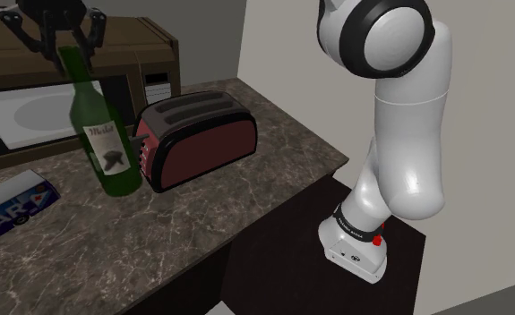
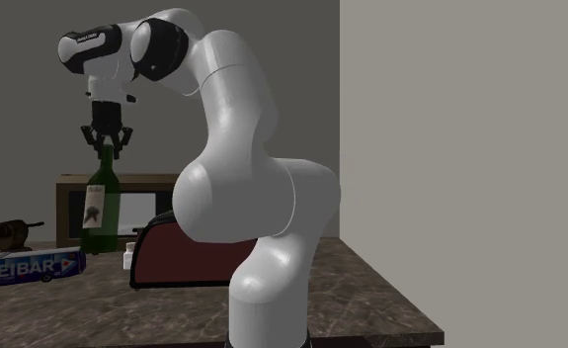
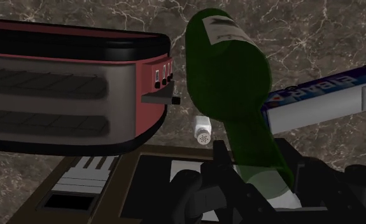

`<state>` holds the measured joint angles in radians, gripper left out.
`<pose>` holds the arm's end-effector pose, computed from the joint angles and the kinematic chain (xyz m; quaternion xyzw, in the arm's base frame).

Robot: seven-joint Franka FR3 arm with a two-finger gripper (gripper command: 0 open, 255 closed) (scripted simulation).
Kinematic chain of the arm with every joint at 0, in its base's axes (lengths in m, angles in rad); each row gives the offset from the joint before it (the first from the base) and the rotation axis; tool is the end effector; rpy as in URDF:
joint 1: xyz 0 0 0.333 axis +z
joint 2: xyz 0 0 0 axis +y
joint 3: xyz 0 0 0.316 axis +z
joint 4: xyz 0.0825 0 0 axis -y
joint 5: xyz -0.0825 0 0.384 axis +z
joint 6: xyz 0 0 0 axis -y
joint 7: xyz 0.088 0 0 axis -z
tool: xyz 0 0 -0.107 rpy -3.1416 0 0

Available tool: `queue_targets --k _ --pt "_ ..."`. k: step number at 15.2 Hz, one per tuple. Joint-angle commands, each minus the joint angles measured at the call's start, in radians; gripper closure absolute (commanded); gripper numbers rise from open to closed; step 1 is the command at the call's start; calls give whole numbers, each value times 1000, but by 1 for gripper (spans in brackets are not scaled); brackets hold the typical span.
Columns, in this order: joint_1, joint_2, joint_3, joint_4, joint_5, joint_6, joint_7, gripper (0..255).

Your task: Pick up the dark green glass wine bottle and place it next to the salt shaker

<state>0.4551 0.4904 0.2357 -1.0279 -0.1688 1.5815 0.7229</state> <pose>0.5732 0.3910 0.5803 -0.9983 0.0338 -0.0472 0.0011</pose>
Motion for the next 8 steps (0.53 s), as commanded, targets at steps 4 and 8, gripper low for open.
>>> queue_targets --k 4,8 --pt "-12 -24 1 -108 5 84 5 255" --pt "-20 -40 1 -186 7 147 9 255"
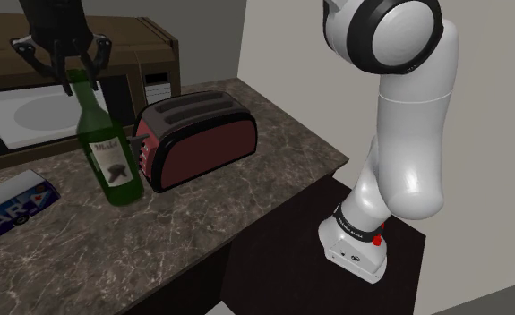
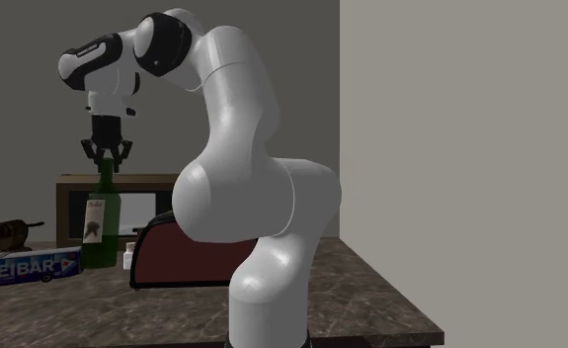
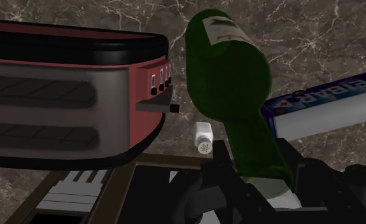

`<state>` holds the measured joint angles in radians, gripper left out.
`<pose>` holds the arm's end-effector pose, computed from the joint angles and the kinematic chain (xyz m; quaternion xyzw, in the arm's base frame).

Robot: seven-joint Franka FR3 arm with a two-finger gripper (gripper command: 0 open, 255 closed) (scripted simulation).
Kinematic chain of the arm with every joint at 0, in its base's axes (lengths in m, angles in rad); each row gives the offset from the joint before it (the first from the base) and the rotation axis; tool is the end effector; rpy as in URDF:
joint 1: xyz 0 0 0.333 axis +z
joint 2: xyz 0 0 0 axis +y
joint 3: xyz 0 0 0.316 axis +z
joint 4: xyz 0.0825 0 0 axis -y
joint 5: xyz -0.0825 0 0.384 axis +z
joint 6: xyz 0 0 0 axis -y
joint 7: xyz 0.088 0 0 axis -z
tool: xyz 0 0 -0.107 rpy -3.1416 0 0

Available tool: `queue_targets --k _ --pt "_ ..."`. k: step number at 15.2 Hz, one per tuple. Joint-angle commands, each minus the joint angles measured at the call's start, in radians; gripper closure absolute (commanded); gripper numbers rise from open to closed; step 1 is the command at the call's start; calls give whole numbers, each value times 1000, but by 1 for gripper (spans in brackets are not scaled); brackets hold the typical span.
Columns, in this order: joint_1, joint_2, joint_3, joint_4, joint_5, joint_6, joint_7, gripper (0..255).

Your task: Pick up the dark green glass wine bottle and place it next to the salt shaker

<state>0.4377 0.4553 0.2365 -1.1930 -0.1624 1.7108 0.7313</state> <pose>0.5747 0.3919 0.5380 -0.9983 0.0337 -0.0471 0.0011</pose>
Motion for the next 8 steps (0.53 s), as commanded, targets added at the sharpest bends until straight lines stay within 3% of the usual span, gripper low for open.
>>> queue_targets --k 1,8 --pt "-4 -7 0 -39 1 33 2 255" --pt "-12 -16 -1 -147 1 132 9 255"
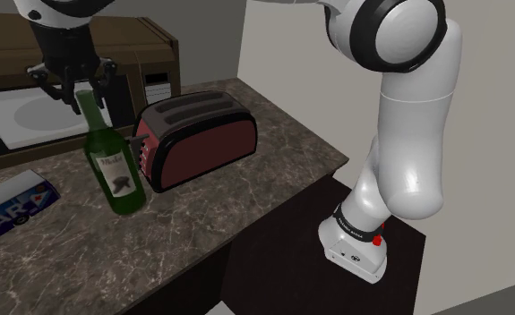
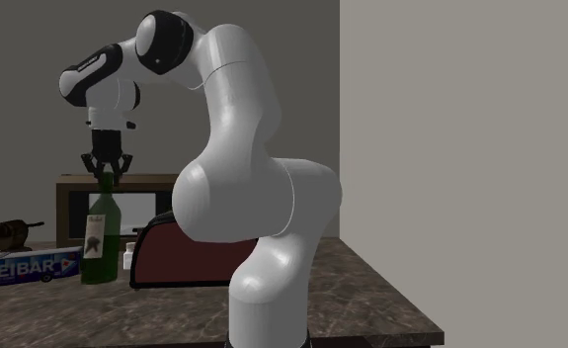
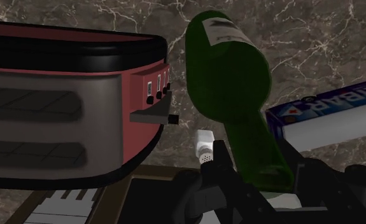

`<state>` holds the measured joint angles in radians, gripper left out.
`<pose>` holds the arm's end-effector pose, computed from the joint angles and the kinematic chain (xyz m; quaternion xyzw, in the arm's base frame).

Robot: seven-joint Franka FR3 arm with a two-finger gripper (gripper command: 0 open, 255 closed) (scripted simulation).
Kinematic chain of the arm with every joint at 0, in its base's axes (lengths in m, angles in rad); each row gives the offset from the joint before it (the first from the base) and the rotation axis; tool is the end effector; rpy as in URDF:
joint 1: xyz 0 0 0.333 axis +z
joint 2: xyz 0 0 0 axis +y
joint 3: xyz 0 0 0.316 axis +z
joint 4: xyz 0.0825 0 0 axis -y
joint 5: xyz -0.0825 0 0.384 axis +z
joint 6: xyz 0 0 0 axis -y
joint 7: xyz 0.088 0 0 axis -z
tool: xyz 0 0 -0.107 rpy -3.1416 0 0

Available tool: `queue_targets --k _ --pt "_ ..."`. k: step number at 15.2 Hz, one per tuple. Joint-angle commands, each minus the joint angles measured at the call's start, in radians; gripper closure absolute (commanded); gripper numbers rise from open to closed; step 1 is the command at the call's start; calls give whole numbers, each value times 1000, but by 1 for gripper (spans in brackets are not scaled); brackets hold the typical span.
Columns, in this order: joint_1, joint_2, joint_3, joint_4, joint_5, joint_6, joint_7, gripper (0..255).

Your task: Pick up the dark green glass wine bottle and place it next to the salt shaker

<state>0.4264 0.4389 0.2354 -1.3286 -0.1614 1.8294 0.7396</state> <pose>0.5745 0.3915 0.4949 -0.9983 0.0337 -0.0471 0.0011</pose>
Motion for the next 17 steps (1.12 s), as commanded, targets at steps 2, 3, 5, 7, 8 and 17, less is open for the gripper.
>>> queue_targets --k 2,3,5,7,8,17 --pt "-2 0 -1 -38 -1 40 3 255" --pt "-3 1 -1 -51 -2 53 5 255" --pt "-4 1 -1 -64 -2 67 6 255" --pt "-4 2 -2 -64 -3 67 6 255" --pt "-4 2 -2 -64 -3 67 6 255" --pt "-4 1 -2 -64 -3 67 6 0"
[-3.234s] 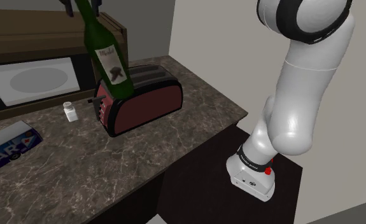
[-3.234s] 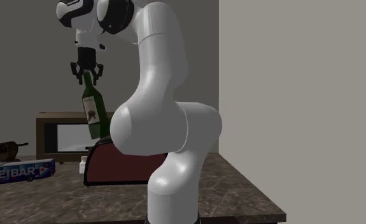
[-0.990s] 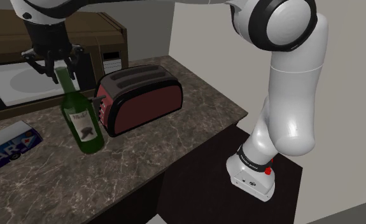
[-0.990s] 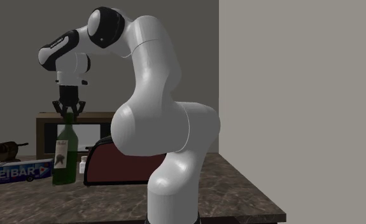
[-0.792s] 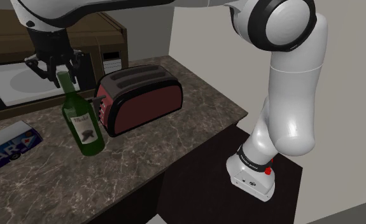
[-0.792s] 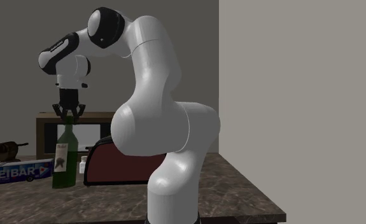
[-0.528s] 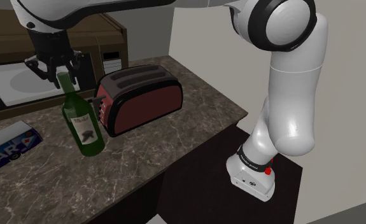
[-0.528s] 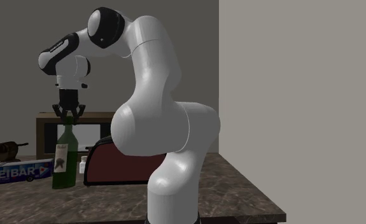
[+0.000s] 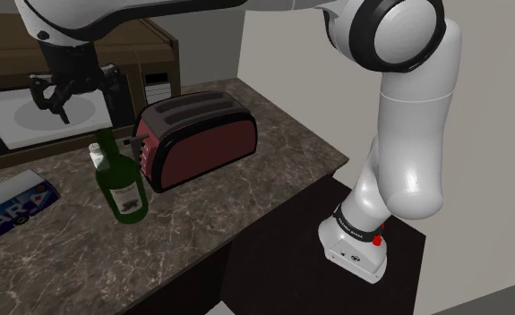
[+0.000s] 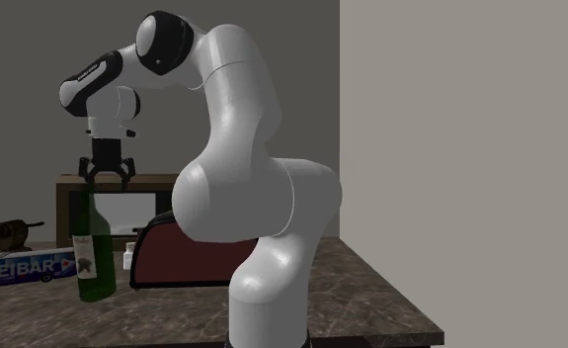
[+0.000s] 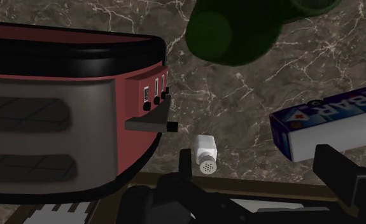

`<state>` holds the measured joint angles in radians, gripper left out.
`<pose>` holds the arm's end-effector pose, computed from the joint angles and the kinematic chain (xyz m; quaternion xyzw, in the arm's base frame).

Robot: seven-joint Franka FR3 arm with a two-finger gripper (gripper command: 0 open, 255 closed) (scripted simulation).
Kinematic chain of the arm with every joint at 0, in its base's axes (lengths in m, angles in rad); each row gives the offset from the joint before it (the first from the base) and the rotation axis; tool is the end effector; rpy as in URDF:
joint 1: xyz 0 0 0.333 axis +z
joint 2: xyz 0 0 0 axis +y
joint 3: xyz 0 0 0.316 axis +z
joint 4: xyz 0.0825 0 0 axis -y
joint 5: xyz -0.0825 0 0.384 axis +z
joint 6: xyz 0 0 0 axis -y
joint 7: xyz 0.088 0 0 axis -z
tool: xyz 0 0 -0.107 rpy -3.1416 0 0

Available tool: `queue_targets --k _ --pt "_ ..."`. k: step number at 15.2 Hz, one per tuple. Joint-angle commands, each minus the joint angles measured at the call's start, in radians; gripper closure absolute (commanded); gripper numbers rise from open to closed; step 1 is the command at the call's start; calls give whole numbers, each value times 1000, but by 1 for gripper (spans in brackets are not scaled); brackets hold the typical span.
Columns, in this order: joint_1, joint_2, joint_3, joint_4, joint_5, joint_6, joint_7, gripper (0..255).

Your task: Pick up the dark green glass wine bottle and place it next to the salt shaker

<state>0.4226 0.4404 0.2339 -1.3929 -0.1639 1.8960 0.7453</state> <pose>0.5747 0.3916 0.4689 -0.9983 0.0337 -0.0475 0.0015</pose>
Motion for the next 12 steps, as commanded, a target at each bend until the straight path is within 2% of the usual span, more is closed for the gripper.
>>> queue_targets --k 1,4,12 --pt "2 -5 1 25 2 -30 -2 0" --pt "8 -12 4 108 5 -120 -6 0" --pt "9 -12 4 108 5 -120 -6 0"
